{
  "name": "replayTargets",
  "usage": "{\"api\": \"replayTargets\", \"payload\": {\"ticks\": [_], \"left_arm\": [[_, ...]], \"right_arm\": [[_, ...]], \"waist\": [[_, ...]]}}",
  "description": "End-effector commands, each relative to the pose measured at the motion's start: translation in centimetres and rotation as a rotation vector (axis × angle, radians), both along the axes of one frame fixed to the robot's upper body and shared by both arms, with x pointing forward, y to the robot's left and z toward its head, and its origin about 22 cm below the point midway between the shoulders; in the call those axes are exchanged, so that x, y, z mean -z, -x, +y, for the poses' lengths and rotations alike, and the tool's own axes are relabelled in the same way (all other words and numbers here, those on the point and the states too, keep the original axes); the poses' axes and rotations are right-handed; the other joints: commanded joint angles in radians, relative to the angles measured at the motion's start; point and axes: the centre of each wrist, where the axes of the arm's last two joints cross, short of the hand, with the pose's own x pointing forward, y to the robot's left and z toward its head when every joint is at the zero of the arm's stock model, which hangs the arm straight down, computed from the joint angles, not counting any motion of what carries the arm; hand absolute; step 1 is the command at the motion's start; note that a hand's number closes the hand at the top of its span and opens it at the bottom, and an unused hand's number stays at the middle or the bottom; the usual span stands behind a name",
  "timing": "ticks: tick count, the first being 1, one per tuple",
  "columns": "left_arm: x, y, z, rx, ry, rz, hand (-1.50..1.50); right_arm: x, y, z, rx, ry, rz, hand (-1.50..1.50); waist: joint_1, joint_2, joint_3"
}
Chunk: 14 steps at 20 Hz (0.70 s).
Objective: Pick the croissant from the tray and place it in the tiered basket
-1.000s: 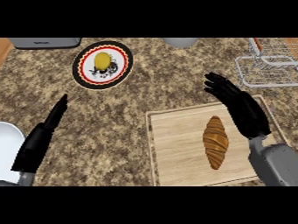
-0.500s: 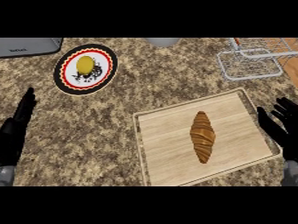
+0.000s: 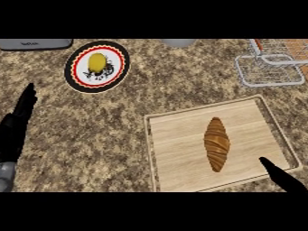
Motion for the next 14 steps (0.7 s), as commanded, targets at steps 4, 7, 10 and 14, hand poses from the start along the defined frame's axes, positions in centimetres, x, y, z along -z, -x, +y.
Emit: {"api": "replayTargets", "payload": {"ticks": [4, 7, 10, 14], "left_arm": [[-1.7, -1.0, -0.3, 0.029, -0.007, -0.022, 0.0], [-0.4, -1.6, -2.2, 0.052, -0.002, -0.011, 0.0], [-0.8, -2.0, -1.8, 0.062, -0.008, -0.016, 0.0], [-0.5, -2.2, -1.7, 0.062, 0.003, -0.008, 0.0]], "right_arm": [[-5.2, 2.2, -0.8, -0.182, 0.068, 0.324, -1.5], [-9.0, 0.3, -0.1, -0.191, 0.058, 0.38, -1.5], [-12.0, -0.7, 0.9, -0.149, 0.039, 0.427, -1.5], [-14.0, -2.2, 1.7, -0.131, -0.021, 0.535, -1.5]], "waist": [[0.054, 0.006, -0.004], [0.067, 0.016, -0.002], [0.079, 0.012, 0.001], [0.084, 0.012, 0.003]]}}
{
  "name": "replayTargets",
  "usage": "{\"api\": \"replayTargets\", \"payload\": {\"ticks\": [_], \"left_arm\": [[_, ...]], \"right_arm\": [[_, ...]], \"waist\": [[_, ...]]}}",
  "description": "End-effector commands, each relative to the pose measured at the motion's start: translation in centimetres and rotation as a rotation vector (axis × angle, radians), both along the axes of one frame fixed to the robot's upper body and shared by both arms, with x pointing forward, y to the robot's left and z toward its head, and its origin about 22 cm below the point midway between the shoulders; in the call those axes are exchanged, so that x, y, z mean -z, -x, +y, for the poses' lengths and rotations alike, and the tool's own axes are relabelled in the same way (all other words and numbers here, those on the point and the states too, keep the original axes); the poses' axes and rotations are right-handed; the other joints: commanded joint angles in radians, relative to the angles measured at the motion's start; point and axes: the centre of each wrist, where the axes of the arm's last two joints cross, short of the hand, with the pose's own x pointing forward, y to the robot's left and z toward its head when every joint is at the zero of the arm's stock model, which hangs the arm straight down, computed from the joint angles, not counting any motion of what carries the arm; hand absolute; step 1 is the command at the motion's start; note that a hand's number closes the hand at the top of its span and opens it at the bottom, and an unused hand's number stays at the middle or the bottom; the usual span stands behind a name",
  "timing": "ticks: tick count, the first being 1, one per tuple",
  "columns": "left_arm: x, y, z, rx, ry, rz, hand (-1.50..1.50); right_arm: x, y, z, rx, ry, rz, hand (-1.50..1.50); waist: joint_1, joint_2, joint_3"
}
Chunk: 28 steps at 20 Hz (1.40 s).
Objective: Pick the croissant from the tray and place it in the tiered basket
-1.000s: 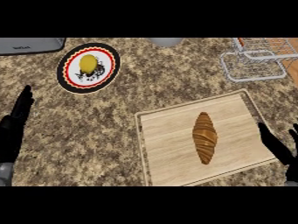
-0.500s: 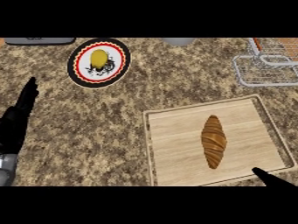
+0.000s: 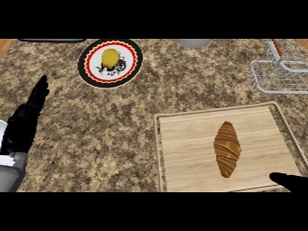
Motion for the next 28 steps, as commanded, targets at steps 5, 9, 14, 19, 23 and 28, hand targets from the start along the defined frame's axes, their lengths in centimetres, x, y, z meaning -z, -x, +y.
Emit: {"api": "replayTargets", "payload": {"ticks": [5, 9, 14, 19, 23, 28], "left_arm": [[0.4, -0.6, -0.5, 0.011, -0.007, -0.027, 0.0], [-0.1, -1.4, -1.0, 0.018, 0.011, -0.009, 0.0], [-0.5, -1.2, -0.5, 0.013, 0.0, 0.01, 0.0], [1.1, -0.5, -1.2, 0.011, 0.007, 0.016, 0.0], [0.8, -0.8, -0.4, -0.01, -0.01, 0.001, 0.0], [1.3, -0.8, -0.1, -0.011, -0.016, 0.007, 0.0]], "right_arm": [[-1.1, -2.8, 2.1, 0.096, -0.112, 0.239, -1.5], [-0.9, -4.0, 1.8, 0.084, -0.093, 0.282, -1.5], [0.9, -4.6, 2.9, 0.068, -0.108, 0.332, -1.5], [1.1, -5.0, 3.7, 0.026, -0.062, 0.34, -1.5], [2.2, -5.4, 3.7, 0.015, 0.013, 0.381, -1.5], [2.0, -6.0, 3.7, 0.016, 0.054, 0.357, -1.5]], "waist": [[0.016, 0.001, 0.005], [0.013, 0.003, 0.003], [0.011, -0.002, 0.004], [0.003, -0.004, 0.002], [-0.001, -0.005, 0.001], [-0.014, -0.006, 0.001]]}}
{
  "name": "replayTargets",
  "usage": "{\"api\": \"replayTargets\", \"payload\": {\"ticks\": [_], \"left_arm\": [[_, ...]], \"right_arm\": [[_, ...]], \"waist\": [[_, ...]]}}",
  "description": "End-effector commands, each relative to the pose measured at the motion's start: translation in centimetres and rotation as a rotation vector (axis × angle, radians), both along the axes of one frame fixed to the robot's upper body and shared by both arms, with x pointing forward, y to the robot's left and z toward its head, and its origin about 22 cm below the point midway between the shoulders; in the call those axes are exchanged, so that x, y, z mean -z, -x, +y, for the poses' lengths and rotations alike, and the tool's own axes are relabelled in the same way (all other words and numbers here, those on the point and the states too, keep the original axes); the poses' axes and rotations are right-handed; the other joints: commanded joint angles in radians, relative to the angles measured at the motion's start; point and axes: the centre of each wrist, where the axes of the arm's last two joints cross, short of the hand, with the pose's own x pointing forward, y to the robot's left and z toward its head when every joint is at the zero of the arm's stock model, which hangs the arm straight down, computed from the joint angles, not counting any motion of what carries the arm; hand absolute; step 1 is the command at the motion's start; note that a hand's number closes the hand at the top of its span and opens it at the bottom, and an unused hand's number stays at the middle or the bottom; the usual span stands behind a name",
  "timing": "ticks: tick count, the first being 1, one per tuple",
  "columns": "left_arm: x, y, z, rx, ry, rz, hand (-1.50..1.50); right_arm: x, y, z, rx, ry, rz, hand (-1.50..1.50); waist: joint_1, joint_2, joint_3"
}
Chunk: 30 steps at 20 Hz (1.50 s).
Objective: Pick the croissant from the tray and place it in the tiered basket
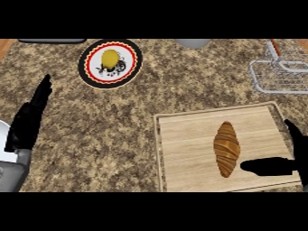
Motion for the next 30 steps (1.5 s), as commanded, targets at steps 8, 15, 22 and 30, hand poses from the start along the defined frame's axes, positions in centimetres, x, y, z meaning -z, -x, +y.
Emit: {"api": "replayTargets", "payload": {"ticks": [8, 15, 22, 30], "left_arm": [[-0.3, -0.3, 0.8, -0.025, 0.006, 0.0, 0.0], [0.3, -0.2, 0.4, -0.017, -0.013, 0.01, 0.0], [0.5, 0.2, 0.3, -0.01, 0.007, 0.005, 0.0], [0.4, 0.4, -0.5, -0.009, 0.014, 0.009, 0.0]], "right_arm": [[1.5, -1.2, 1.5, 0.115, 0.012, 0.201, -1.5], [3.8, -2.1, 3.5, 0.121, -0.018, 0.224, -1.5], [4.6, -3.4, 4.6, 0.136, -0.028, 0.217, -1.5], [4.0, -5.1, 5.1, 0.126, -0.056, 0.238, -1.5]], "waist": [[-0.005, -0.002, 0.0], [-0.011, -0.003, 0.001], [-0.007, -0.001, 0.002], [-0.01, -0.003, 0.004]]}}
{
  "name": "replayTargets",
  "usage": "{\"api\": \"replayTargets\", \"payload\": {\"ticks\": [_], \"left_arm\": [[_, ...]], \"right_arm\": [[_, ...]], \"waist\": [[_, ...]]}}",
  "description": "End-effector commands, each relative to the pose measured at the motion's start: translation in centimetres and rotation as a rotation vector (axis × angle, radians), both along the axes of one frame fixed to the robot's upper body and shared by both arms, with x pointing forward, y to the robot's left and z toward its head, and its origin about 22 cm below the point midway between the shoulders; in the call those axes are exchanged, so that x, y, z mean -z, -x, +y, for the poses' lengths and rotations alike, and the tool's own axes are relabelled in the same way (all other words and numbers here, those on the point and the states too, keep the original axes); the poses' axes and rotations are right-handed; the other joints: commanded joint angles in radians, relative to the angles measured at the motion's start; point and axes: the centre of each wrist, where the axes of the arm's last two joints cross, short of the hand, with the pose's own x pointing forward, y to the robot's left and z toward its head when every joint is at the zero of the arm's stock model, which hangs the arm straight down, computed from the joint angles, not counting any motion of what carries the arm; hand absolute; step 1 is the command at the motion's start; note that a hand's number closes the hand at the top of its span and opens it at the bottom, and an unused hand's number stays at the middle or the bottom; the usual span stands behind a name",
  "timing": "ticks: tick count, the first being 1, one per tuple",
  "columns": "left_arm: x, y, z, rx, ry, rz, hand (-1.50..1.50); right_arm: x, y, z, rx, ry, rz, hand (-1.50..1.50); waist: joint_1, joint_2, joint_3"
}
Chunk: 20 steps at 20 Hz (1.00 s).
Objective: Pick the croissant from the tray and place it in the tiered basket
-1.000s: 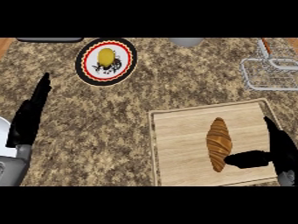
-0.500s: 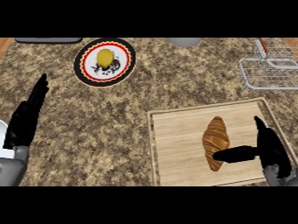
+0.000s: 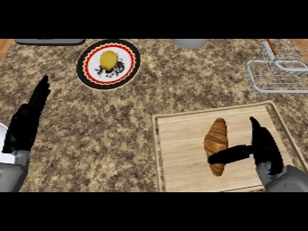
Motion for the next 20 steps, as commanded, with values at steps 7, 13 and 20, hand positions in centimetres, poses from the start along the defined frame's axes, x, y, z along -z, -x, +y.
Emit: {"api": "replayTargets", "payload": {"ticks": [7, 13, 20], "left_arm": [[-0.3, -0.4, 0.4, 0.015, 0.014, -0.007, 0.0], [0.5, -0.8, 0.0, 0.002, 0.006, -0.002, 0.0], [-0.2, -0.7, -0.1, -0.009, 0.001, -0.012, 0.0]], "right_arm": [[1.6, -0.8, 3.2, 0.05, -0.079, 0.257, 1.5], [0.4, -1.9, 3.9, -0.087, 0.096, 0.225, 1.5], [-1.2, -2.8, 5.3, 0.041, -0.046, 0.091, 1.5]], "waist": [[0.007, 0.009, 0.006], [0.002, 0.009, 0.005], [-0.005, 0.005, 0.006]]}}
